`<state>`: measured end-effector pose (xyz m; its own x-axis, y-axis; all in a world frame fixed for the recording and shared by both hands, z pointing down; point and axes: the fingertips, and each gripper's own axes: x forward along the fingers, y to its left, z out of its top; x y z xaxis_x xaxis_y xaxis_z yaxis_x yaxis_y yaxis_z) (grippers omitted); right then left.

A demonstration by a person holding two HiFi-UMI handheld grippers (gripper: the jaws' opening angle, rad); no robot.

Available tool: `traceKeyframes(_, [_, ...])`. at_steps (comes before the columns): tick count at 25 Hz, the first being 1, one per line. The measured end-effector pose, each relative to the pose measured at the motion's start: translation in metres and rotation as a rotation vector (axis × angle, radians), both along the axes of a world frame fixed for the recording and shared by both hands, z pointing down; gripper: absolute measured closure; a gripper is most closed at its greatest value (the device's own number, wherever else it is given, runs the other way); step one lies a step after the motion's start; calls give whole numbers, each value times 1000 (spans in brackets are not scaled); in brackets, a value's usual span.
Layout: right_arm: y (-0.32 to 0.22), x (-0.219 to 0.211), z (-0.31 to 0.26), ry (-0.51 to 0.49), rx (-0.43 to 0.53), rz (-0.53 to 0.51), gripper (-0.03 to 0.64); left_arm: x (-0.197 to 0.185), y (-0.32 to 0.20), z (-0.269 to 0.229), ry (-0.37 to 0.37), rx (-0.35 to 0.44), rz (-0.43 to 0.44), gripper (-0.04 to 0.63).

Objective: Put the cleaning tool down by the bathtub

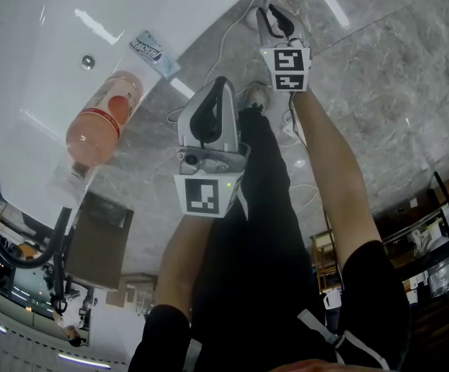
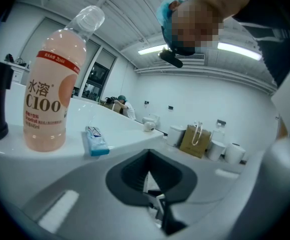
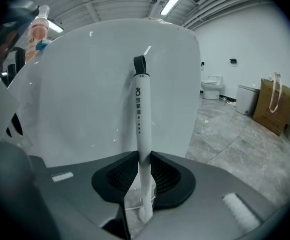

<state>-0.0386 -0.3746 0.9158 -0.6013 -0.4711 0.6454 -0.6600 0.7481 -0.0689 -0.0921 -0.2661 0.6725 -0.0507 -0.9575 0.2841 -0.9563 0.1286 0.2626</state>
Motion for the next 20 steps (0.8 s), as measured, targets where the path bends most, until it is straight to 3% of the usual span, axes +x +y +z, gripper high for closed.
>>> traceKeyframes(17, [-2,-7,-1,-3,-19,-29,528,-2,8,-1,6,-1,-23,589])
traceKeyframes(20, [2,-4,3,4,-44,-30,501,0,8,-3,7,-1,-20,589])
